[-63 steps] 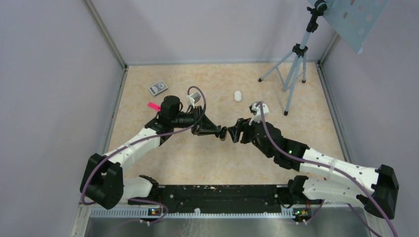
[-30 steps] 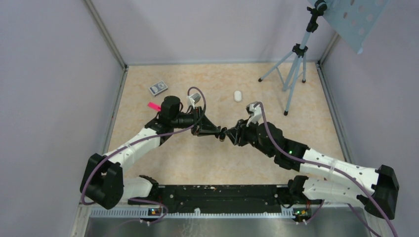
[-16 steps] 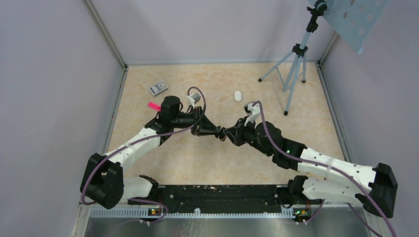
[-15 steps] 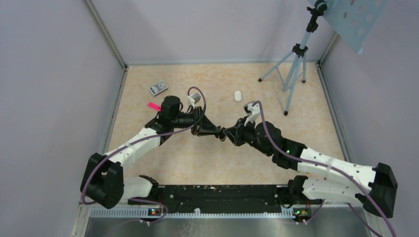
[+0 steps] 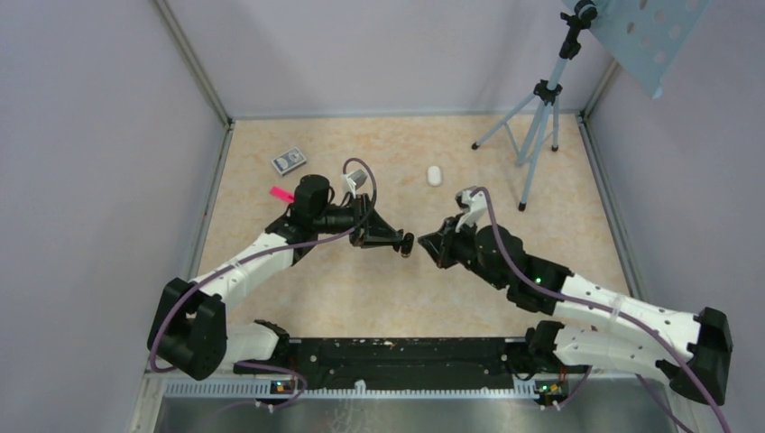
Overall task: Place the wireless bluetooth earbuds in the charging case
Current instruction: Pick up the left earbud from the center of the board.
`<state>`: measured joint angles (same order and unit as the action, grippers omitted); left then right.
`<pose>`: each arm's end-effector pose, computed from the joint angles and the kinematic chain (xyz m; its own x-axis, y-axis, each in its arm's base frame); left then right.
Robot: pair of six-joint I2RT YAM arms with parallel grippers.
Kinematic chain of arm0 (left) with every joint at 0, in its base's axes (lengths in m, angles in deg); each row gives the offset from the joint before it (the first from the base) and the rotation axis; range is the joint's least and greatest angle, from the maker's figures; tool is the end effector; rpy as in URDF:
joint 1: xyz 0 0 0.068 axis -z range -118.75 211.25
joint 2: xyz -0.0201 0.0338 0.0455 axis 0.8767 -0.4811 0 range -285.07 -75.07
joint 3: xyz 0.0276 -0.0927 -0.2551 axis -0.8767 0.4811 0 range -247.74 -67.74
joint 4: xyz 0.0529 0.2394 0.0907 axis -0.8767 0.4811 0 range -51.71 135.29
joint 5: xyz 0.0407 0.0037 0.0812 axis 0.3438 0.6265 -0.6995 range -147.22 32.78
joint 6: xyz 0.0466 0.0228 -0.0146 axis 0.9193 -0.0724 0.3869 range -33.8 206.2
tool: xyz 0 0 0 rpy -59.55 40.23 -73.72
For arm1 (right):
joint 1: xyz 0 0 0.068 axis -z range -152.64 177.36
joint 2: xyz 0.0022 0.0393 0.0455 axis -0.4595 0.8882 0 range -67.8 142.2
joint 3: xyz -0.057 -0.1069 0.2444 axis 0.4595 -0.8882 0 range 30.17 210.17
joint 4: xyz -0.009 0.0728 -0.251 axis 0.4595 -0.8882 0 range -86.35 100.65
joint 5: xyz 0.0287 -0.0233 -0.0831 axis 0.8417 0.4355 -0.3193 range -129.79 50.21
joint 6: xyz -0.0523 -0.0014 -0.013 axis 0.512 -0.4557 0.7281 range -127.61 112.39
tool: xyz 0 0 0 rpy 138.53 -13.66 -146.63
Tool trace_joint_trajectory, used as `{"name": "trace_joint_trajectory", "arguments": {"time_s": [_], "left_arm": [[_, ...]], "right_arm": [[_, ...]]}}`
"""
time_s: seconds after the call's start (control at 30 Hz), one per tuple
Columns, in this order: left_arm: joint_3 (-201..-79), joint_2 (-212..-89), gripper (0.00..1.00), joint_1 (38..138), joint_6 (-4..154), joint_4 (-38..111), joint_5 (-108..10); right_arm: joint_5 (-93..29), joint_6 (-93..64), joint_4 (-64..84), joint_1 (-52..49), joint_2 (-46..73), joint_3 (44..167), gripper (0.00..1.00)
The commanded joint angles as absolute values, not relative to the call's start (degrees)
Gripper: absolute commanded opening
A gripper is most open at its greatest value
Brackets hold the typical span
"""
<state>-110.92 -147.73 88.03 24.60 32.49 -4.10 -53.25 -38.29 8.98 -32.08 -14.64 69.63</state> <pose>0.2293 -0.1476 0.2588 -0.9837 -0.0947 -0.1528 0.1241 0.2570 -0.9584 0.1184 0.1842 0.2963 -0.4850 0.1546 -0.8608 -0.5533 0.7079 0.4389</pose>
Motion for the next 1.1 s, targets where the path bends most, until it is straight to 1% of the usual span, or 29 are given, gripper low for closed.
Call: {"name": "trace_joint_trajectory", "arguments": {"time_s": [0.0,0.07,0.1,0.13,0.2,0.23,0.3,0.33,0.43,0.63,0.83,1.07], "left_arm": [[-111.26,-147.63,0.0,87.95,25.05,30.34,-3.81],[-111.39,-146.39,0.0,87.9,25.85,30.67,-5.83],[-111.66,-145.52,0.0,87.96,26.68,31.28,-7.26],[-111.96,-144.72,0.0,87.92,27.83,32.35,-9.28],[-112.1,-143.02,0.0,87.84,29.44,34.05,-13.47],[-111.91,-142.37,0.0,87.74,29.53,34.29,-15.47],[-111.54,-141.66,0.0,87.68,29.28,33.98,-16.32],[-111.57,-141.61,0.0,87.68,29.2,33.9,-16.13],[-111.44,-142.0,0.0,87.67,28.87,34.14,-15.28],[-110.47,-141.97,0.0,87.65,27.85,33.4,-14.67],[-111.07,-142.74,0.0,87.67,28.1,34.59,-14.32],[-110.93,-143.42,0.0,87.67,28.02,34.19,-14.34]], "right_arm": [[-68.42,-38.35,0.66,-30.59,-22.66,72.55,0.05],[-70.7,-41.52,-8.25,-24.92,-23.17,73.75,0.08],[-68.61,-43.42,-12.19,-19.96,-22.93,74.01,0.1],[-64.89,-44.62,-14.67,-14.71,-22.73,73.53,0.16],[-54.35,-43.64,-16.01,-4.94,-22.16,71.43,0.41],[-50.08,-42.98,-17.03,-0.44,-21.4,70.76,0.5],[-42.51,-41.46,-19.0,7.07,-17.96,70.16,0.53],[-41.01,-41.15,-19.53,9.17,-16.45,69.84,0.56],[-41.56,-41.38,-19.69,10.23,-13.05,68.91,0.56],[-43.96,-42.63,-15.63,10.18,-8.48,65.78,0.53],[-41.03,-41.58,-10.52,10.13,-3.59,64.41,0.49],[-38.06,-41.72,-4.82,10.18,-0.53,62.01,0.5]]}}
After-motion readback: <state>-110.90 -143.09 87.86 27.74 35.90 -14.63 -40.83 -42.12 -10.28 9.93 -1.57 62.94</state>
